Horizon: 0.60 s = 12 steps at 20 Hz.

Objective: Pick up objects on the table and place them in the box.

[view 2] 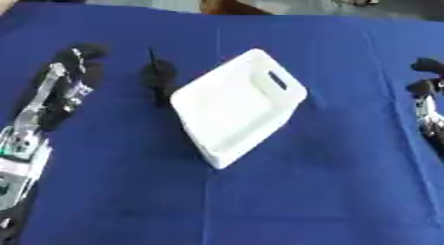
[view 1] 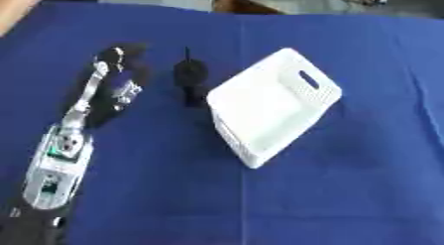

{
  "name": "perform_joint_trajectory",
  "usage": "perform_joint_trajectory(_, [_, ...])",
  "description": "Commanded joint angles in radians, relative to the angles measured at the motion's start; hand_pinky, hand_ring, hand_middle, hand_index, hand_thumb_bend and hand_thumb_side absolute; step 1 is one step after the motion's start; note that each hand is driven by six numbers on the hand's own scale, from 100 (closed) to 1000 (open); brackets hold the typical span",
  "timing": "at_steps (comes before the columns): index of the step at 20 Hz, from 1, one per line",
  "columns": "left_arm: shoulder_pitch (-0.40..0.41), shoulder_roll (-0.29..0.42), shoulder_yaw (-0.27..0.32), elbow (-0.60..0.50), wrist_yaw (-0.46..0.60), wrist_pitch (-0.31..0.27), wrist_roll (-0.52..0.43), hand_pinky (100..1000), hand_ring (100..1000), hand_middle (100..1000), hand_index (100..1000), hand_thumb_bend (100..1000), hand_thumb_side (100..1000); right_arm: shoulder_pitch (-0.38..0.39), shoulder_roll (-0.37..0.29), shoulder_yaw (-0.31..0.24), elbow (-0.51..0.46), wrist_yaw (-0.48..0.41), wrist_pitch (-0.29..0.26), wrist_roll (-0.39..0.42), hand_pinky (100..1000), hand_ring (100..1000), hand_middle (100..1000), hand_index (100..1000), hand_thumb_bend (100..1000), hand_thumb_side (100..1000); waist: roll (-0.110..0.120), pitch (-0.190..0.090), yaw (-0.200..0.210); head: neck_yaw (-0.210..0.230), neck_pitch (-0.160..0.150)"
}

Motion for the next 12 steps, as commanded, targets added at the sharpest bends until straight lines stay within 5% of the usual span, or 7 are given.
perform_joint_trajectory(1, [-0.011,0.016,-0.002,-0.022,-0.005,-0.002,-0.002,801,836,797,846,609,843,-0.010,-0.021,-0.008,-0.014,-0.003,-0.001,0.001,741,633,770,889,100,861,0.003,-0.015,0.001,-0.012,-0.001])
perform_joint_trajectory(12, [-0.013,0.018,-0.001,-0.022,-0.007,0.000,-0.001,801,837,798,847,601,843,-0.011,-0.021,-0.008,-0.013,-0.003,-0.001,0.003,741,633,770,889,100,862,0.003,-0.015,0.001,-0.013,-0.001])
